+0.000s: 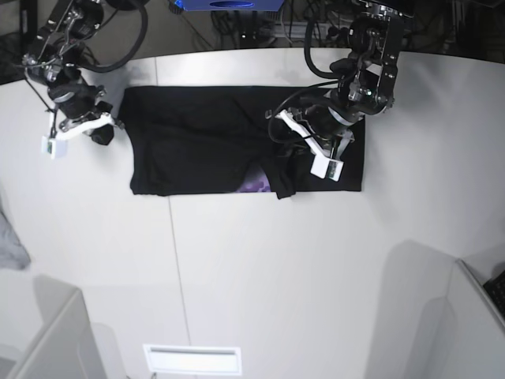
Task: Fold the T-shirt properly
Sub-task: 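Fold the strip end with the left gripper toward the right gripper, then release the folded end and raise the left gripper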
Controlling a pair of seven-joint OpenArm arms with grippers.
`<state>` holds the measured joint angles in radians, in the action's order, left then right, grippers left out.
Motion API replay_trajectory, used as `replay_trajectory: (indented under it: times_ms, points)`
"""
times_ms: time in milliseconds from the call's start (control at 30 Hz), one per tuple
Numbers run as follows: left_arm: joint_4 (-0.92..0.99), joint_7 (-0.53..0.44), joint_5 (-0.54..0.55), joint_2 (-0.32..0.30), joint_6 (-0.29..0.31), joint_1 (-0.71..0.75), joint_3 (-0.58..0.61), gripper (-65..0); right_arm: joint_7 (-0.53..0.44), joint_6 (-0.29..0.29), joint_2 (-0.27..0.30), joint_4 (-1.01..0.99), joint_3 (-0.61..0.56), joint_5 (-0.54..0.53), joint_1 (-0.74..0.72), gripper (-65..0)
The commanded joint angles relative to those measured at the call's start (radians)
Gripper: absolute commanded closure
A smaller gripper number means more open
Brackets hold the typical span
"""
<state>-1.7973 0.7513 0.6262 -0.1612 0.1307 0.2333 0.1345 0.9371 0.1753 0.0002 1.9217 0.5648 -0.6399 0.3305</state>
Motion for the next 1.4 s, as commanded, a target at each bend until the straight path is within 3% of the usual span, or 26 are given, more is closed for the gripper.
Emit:
replay_trajectory:
  times_ms: [0,100,200,333,533,633,700,767,833,900,1000,1067,1300,1367]
  points:
    - [-0.017,-0.02,0.013,-0.002,0.008,-0.008,-0.002,-8.6,-0.019,0.008,0.01,0.014,0.001,-0.013,-0.004,0.0]
    - [-0.017,-0.02,0.013,0.002,0.008,-0.01,-0.002,-26.2,-0.016,0.008,0.01,0.014,0.001,-0.013,-0.004,0.0]
    - [-0.016,-0.02,0.013,0.039,0.008,-0.01,-0.002,-38.3,-0.014,0.008,0.01,0.014,0.001,-0.013,-0.004,0.0]
    - [-0.006,-0.02,0.013,0.073,0.008,-0.015,0.047,-42.1,-0.014,0.008,0.01,0.014,-0.001,-0.013,-0.004,0.0]
    - [-0.034,-0.02,0.014,0.065,0.008,-0.047,0.104,-41.8,-0.013,0.008,0.01,0.015,-0.001,-0.013,-0.003,-1.4]
    - [-0.105,-0.02,0.014,0.027,0.008,0.008,0.006,-36.4,-0.008,0.008,0.013,0.017,-0.002,-0.013,-0.003,-22.7]
    - [-0.152,-0.02,0.014,0.007,0.008,0.054,-0.101,-21.1,0.03,0.01,0.014,0.017,-0.004,-0.013,-0.015,-37.5]
    - [-0.155,-0.02,0.014,-0.018,0.008,0.088,-0.217,-0.7,0.07,0.011,0.016,0.014,-0.004,-0.013,-0.046,-45.5]
    - [-0.146,-0.02,0.008,-0.036,0.008,0.114,-0.318,0.0,0.096,0.014,0.019,-0.003,-0.004,-0.013,-0.075,-45.2]
    - [-0.135,-0.023,0.007,-0.056,0.011,0.151,-0.419,0.0,0.119,0.053,0.048,-0.034,-0.009,-0.013,-0.109,-45.2]
    - [-0.128,-0.026,0.007,-0.088,0.013,0.2,-0.53,0.0,0.156,0.105,0.09,-0.141,-0.053,-0.013,-0.167,-45.2]
    - [-0.115,-0.028,0.005,-0.1,0.014,0.222,-0.58,0.0,0.155,0.106,0.108,-0.218,-0.071,-0.013,-0.193,-45.2]
    - [0.02,-0.029,0.005,-0.11,0.014,0.216,-0.634,0.0,0.155,0.112,0.119,-0.37,-0.082,-0.013,-0.248,-45.5]
    - [0.038,-0.031,0.004,-0.108,0.014,0.214,-0.634,0.0,0.155,0.158,0.119,-0.394,-0.084,-0.013,-0.252,-45.5]
